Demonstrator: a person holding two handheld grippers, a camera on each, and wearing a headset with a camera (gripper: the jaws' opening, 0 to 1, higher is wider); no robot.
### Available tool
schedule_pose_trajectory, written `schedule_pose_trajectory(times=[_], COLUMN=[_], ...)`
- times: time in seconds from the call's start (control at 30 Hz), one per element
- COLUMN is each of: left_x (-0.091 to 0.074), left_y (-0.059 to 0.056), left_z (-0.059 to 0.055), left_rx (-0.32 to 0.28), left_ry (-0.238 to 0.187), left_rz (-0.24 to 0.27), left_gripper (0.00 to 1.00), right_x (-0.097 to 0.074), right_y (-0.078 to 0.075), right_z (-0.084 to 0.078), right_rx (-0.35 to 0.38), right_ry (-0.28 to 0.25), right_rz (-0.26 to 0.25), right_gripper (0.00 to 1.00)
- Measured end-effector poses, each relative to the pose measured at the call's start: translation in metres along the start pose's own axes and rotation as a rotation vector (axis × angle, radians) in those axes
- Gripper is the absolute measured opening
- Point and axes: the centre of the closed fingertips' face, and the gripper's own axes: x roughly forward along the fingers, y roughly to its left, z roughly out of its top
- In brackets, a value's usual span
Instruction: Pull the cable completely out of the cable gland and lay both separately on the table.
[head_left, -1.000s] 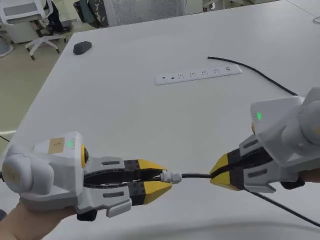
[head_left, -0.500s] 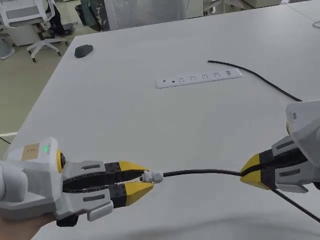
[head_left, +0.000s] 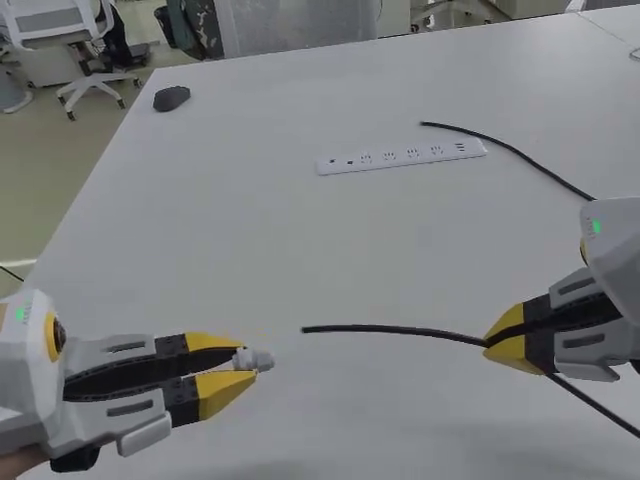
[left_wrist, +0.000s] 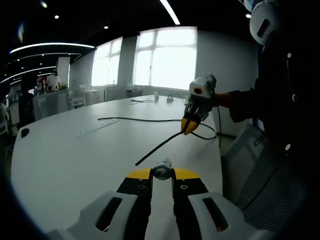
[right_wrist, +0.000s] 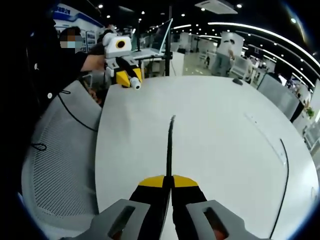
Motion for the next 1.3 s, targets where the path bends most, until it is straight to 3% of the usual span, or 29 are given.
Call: schedule_pose_trajectory(times=[0.3,0.47,0.6,1.03,1.13,1.2,1.3], left_x=[-0.035,-0.05,-0.06,-0.087,-0.09,-0.091,-0.093], left_y=[0.007,0.008,0.01,0.014,0.019,0.021,0.026], left_z=[-0.015,-0.025,-0.032,-0.066,-0.076,-0.081,-0.092], left_rx=[-0.051,-0.067,-0.092,-0.171,-0.187,-0.195,-0.211], left_ry=[-0.038,-0.055,-0.071,-0.109,-0.116,-0.116,-0.119], left_rz=[0.099,0.144,0.183,0.27,0.294,0.304,0.327], left_gripper=[0.15,0.15,0.15,0.15,0.15,0.15,0.15], right_x=[0.018,0.033,0.045,0.103,0.116,0.126,0.141], right_y=[-0.003,-0.003,-0.002,0.005,0.008,0.011,0.012], right_z=[0.025,0.044,0.065,0.128,0.138,0.149,0.155], right_rx=[0.037,0.021,0.049,0.025,0.049,0.121,0.122], right_ry=[-0.026,-0.037,-0.07,-0.117,-0.139,-0.178,-0.187], right_rz=[0.004,0.008,0.017,0.045,0.06,0.081,0.073], right_gripper=[0.0,0.0,0.0,0.0,0.0,0.0,0.0])
